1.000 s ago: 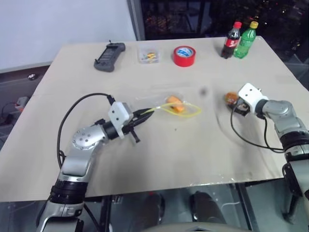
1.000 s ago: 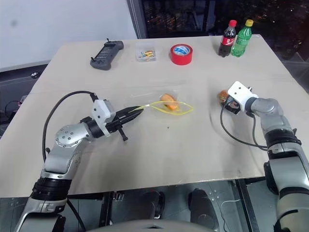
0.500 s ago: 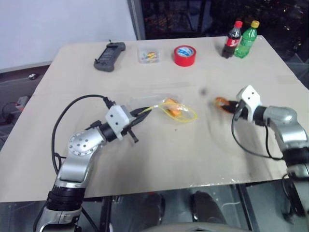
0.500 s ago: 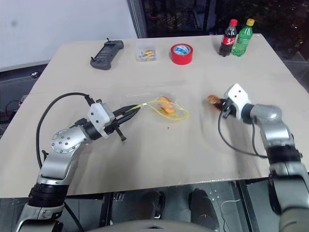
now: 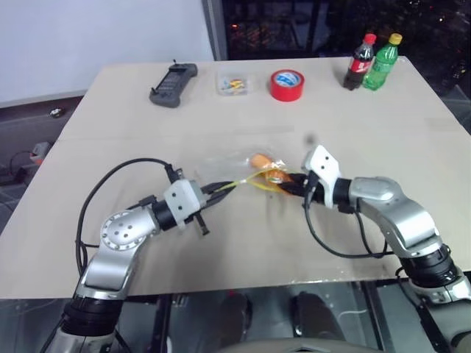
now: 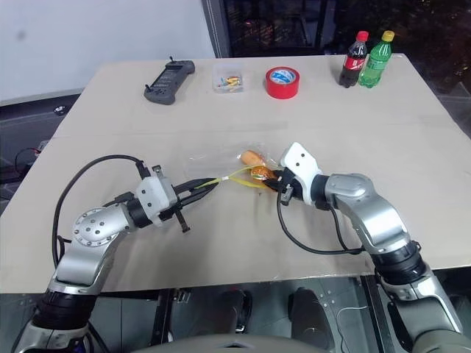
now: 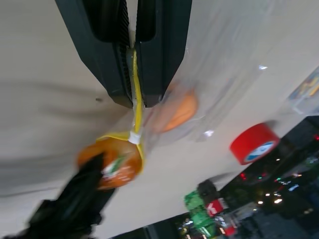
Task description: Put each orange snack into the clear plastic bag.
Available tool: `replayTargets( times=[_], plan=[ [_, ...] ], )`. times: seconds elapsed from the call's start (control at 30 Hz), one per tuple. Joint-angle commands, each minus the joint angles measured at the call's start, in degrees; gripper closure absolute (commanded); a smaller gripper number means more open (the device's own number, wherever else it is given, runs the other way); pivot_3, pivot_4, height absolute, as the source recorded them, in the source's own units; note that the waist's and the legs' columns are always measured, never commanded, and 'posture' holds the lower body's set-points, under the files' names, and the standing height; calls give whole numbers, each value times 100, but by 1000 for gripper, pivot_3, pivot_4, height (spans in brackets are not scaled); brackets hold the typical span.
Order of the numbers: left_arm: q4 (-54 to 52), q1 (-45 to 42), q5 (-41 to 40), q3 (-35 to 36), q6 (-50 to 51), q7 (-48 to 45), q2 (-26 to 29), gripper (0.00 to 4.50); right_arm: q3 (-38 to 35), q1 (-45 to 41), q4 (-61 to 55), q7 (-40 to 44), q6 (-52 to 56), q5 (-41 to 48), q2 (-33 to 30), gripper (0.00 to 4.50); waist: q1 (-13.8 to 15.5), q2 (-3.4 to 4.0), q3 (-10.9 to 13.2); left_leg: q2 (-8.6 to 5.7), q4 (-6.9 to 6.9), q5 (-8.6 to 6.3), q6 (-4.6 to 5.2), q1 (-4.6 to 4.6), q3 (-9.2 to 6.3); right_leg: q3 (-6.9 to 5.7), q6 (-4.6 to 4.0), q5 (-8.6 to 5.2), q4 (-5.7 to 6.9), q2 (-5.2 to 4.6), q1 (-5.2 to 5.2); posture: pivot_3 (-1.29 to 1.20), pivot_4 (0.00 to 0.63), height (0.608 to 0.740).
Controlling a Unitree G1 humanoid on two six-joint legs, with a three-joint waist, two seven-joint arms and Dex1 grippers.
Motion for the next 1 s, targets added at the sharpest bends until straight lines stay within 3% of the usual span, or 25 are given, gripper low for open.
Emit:
replayTargets(
  times=[0.03,0.3,0.4,0.47,0.6,0.7,0.8,0.87,1.0],
  plan=[
    [-270,68,-7,9,-187,-74,81,4500,194,-186,151,-8,-284,-105,303,3933,1,0,0,0,-1,0,0,0,0,0,0,0,0,0,-1,0,150,740],
    [-284,192,36,31,-77,78,32,4500,529,-639,1295,-258,-1029,-486,1474,3933,-18,0,0,0,-2,1,-1,0,-2,-2,0,0,0,13,-2,0,150,740],
    [-325,244,-70,142,133,252,-33,4500,461,-620,1434,-283,-1323,-633,1537,2950,2,1,0,0,-2,1,-2,1,-2,-3,-1,0,2,17,-3,0,150,740],
    [-342,261,-173,249,295,359,-61,4500,288,-464,1067,-211,-1276,-546,1365,1948,12,1,0,-5,-2,1,-2,-2,-5,-6,0,0,-1,16,-2,0,150,740],
    [-348,234,-395,463,561,504,-106,4500,-189,78,-162,245,-1096,-114,592,1948,32,0,1,-14,-1,1,-1,-8,-15,-14,0,0,-8,11,-2,0,150,740],
    [-277,106,-493,552,645,489,-77,4500,-231,541,-848,343,-1861,-760,-320,1948,16,1,1,-11,-2,0,0,-7,-14,-13,0,-1,-8,11,0,0,150,740],
    [-228,27,-468,551,576,416,-28,4500,-116,743,-896,281,-2465,-1287,-779,1948,-22,0,1,0,-3,-2,3,-1,-8,-9,0,-1,-4,12,0,0,150,740],
    [-197,-17,-557,554,603,405,-81,4500,-170,802,-902,220,-2214,-939,-515,1948,-44,0,1,6,-3,-2,3,7,-1,-2,0,-1,4,12,1,0,150,740],
    [-167,-75,-652,503,598,324,-113,4500,16,571,-465,-69,-2094,-1159,-24,1948,-96,-1,1,14,-2,-2,3,10,-1,-1,-3,1,5,14,5,0,150,740]
  ],
)
